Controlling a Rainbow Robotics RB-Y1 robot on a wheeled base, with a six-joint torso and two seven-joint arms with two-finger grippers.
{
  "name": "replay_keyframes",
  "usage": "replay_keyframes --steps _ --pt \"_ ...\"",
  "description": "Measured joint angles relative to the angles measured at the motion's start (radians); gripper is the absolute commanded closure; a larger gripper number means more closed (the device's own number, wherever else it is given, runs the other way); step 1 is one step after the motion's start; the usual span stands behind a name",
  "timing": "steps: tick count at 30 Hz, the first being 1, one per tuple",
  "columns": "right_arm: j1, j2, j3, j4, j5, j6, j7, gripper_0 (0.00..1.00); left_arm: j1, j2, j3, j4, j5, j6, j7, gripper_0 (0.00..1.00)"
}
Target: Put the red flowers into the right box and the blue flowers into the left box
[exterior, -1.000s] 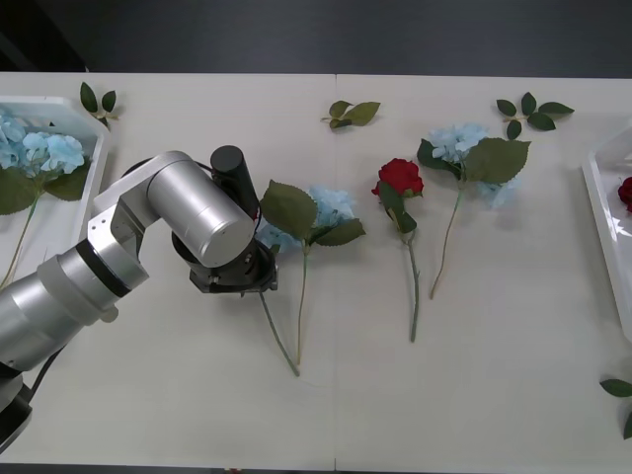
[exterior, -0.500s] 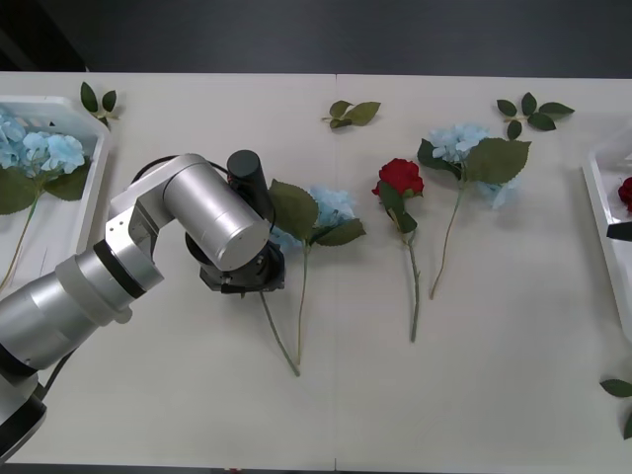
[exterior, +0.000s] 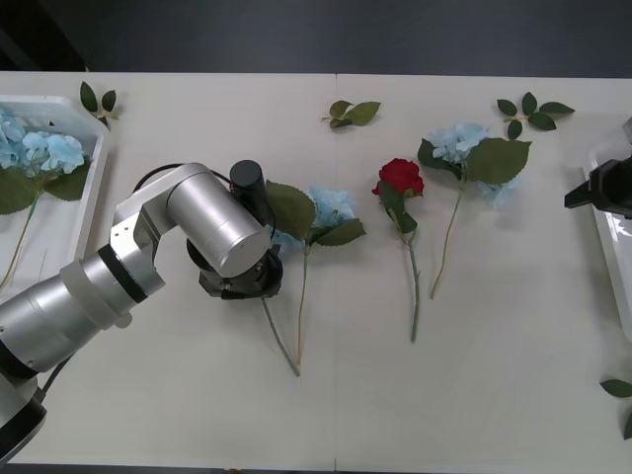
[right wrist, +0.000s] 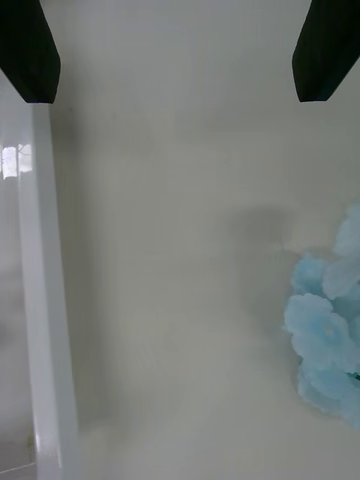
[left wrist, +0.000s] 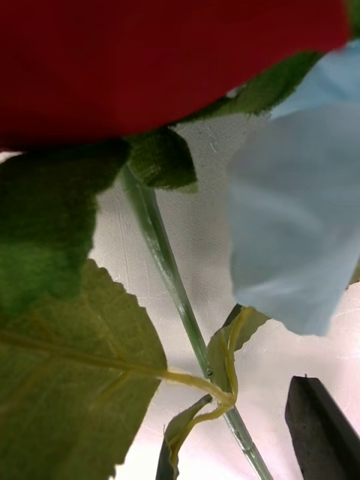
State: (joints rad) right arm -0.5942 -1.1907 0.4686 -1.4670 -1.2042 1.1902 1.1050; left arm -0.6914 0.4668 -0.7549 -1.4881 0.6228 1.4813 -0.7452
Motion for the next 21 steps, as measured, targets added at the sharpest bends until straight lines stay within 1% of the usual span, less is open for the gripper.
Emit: replay_keyframes --steps 1,4,5,7,11,12,14,15,17,18,21 --pt "-0.018 0.023 0.0 0.0 0.026 0.026 -0.029 0.1 0.0 0.0 0.0 0.0 0.0 0.0 0.0 0.26" --pt "-0.062 0.093 0.0 -0.001 0.141 0.115 -0.165 0.1 0.0 0.0 -0.001 0.007 0.0 -0.014 0.0 0.39" --pt "-0.073 0.117 0.0 -0.002 0.179 0.139 -0.201 0.1 0.0 0.0 -0.003 0.012 0.0 -0.023 0.0 0.42" --pt "-0.092 0.166 0.0 -0.003 0.247 0.186 -0.237 0.1 0.0 0.0 -0.007 0.023 0.0 -0.032 0.0 0.43" --pt "-0.112 0.261 0.0 -0.004 0.354 0.237 -0.247 0.09 0.0 0.0 -0.009 0.028 0.0 -0.032 0.0 0.43" --pt "-0.113 0.283 0.0 -0.004 0.381 0.242 -0.265 0.1 0.0 0.0 -0.009 0.028 0.0 -0.034 0.0 0.45" --pt "-0.113 0.327 0.0 -0.004 0.425 0.245 -0.316 0.1 0.0 0.0 -0.009 0.029 0.0 -0.047 0.0 0.61" --pt "-0.113 0.348 0.0 -0.004 0.446 0.249 -0.333 0.1 0.0 0.0 -0.01 0.03 0.0 -0.053 0.0 0.66" --pt "-0.113 0.388 0.0 -0.004 0.492 0.261 -0.335 0.1 0.0 0.0 -0.011 0.032 0.0 -0.061 0.0 0.95" --pt "-0.113 0.407 0.0 -0.004 0.513 0.265 -0.335 0.1 0.0 0.0 -0.013 0.032 0.0 -0.062 0.0 1.0" --pt "-0.113 0.458 0.0 -0.004 0.567 0.265 -0.335 0.1 0.0 0.0 -0.029 0.032 0.0 -0.062 0.0 1.0"
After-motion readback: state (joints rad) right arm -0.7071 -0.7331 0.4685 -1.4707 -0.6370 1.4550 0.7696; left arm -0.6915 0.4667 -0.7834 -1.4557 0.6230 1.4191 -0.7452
